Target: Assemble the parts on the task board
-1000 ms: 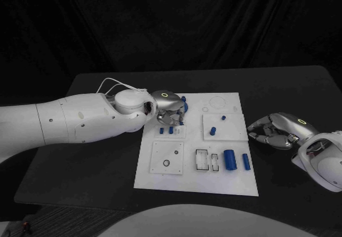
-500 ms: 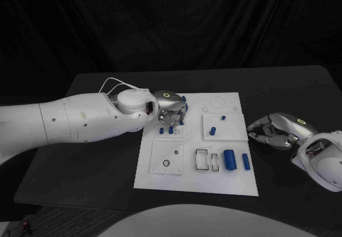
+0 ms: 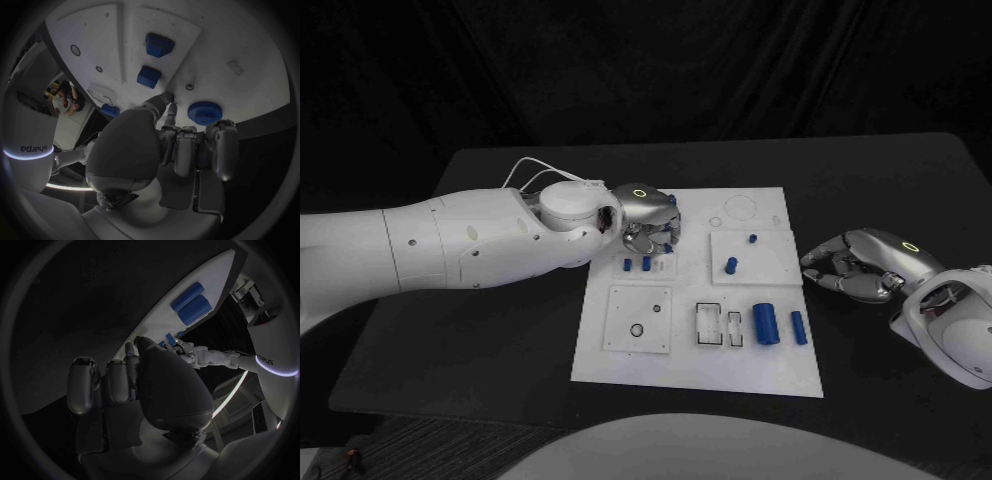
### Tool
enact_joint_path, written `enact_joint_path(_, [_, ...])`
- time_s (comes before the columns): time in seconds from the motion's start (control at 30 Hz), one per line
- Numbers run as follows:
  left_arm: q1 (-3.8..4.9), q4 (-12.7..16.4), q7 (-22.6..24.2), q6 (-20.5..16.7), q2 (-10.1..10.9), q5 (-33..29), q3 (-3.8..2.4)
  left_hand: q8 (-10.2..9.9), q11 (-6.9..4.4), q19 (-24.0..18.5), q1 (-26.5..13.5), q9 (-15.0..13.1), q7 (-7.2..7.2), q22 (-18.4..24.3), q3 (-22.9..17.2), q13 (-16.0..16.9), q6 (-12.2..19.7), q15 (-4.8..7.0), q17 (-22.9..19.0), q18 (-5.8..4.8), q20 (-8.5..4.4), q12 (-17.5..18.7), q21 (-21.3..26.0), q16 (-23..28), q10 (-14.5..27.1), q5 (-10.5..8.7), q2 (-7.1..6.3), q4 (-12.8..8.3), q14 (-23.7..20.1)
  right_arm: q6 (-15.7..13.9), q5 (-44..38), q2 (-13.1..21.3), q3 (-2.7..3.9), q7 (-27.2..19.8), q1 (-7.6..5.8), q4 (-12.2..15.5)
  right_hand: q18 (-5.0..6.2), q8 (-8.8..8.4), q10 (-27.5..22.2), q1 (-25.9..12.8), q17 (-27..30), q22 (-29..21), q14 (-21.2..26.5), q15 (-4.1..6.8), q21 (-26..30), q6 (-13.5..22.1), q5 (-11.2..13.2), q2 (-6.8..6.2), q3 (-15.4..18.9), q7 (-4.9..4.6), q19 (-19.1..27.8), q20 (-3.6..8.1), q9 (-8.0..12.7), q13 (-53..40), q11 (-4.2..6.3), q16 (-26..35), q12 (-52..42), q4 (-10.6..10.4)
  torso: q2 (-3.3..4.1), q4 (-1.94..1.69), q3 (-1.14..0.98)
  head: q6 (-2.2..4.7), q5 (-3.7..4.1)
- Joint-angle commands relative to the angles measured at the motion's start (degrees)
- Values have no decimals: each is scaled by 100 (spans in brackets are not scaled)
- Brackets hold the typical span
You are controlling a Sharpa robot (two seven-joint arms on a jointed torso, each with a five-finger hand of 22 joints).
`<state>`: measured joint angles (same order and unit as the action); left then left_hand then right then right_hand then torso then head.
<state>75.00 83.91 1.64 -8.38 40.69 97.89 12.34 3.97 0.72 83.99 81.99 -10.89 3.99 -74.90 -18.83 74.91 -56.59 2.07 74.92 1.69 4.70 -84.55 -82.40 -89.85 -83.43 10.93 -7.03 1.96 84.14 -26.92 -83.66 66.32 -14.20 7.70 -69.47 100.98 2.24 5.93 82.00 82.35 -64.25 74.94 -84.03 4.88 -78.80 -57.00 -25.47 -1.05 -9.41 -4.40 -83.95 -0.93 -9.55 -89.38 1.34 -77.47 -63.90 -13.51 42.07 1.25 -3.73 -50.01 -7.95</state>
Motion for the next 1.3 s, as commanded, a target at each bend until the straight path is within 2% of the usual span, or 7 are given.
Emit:
enact_joint_path(0.03, [-6, -8, 215, -97, -13, 14, -2, -19, -40, 23, 16, -1, -19, -1255, 9, 1074, 35, 45, 1508, 27, -54, -37, -34, -15, -16, -43, -48, -39, 586, 49, -11, 7, 2, 87, 14, 13, 35, 14, 5, 39, 8, 1164, -192, 40, 27, -25, -18, 1, -41, -6, -152, -19, -10, 2569, 34, 34, 40, -1, -4, 4, -1, 1, 0])
enact_joint_path(0.17, [-6, -33, 299, -140, -17, 14, -2, -14, -61, 22, 8, 2, -67, -1254, 19, 1085, 94, 64, 1508, 27, -75, -52, -32, -15, -34, -142, -43, -33, 586, 60, -11, 6, 2, 95, 14, 13, 35, 14, 5, 39, 8, 1164, -192, 40, 27, -25, -18, 1, -41, -6, -152, -19, -10, 2569, 34, 34, 40, -1, -4, 11, 0, 1, -3])
enact_joint_path(0.43, [-7, -81, 414, -155, -61, 14, -2, 98, -84, 16, 31, -53, -63, -1252, 4, 1067, -84, 85, 1508, 28, -99, -30, -27, -15, -8, -142, 7, -34, 586, 58, -11, 8, 2, 102, 14, 14, 34, 15, 4, 45, -2, 1166, -193, 39, 20, -28, -17, -4, -45, -6, -154, -20, -11, 2572, 34, 29, 44, 6, -2, 12, 3, 1, 4])
enact_joint_path(0.63, [-11, -132, 385, -90, -103, 14, -2, 262, 15, 16, 19, -141, 37, -1253, 25, 1067, -405, 52, 1508, 25, -90, -30, -31, -15, -5, -88, 28, -32, 586, 58, -11, 7, 2, 102, 14, 13, 34, 15, 4, 45, -2, 1166, -193, 39, 20, -28, -17, -4, -45, -6, -154, -20, -11, 2572, 34, 29, 44, 6, 0, 7, 3, 1, 12])
enact_joint_path(1.03, [-20, -222, 191, -17, -111, 14, -1, 305, 35, 20, 85, -190, 48, -1253, 80, 1081, -464, 27, 1508, 25, -62, -49, -36, -15, -31, -256, -20, -98, 586, 62, -11, -8, 2, 95, 16, -1, 34, 14, 5, 47, -3, 1165, -193, 39, 22, -28, -16, -8, -47, -6, -153, -20, -11, 2569, 34, 29, 42, 10, 0, 0, 3, 1, 10])
enact_joint_path(1.2, [-21, -255, 130, 31, -111, 14, -1, 223, 27, 12, 30, -189, 47, -1249, 168, 1062, -258, 26, 1508, 28, -55, -27, -24, -15, -7, -465, -52, -63, 586, 77, -11, -9, 2, 97, 19, -2, 34, 14, 3, 53, -6, 1165, -194, 39, 21, -30, -15, -15, -48, -5, -154, -21, -12, 2576, 34, 27, 50, 18, -1, 8, 4, 1, 15])
enact_joint_path(1.3, [-22, -277, 121, 41, -111, 14, -1, 154, -13, 1, -55, -193, 19, -1244, 281, 1058, -57, 43, 1508, 33, -63, -22, -8, -15, -4, -692, -81, 11, 586, 83, -11, -7, 2, 99, 23, -2, 35, 21, 2, 56, 1, 1164, -193, 39, 28, -43, -13, -16, -50, -4, -151, -21, -15, 2576, 34, 31, 51, 22, -1, 3, 3, 1, 13])
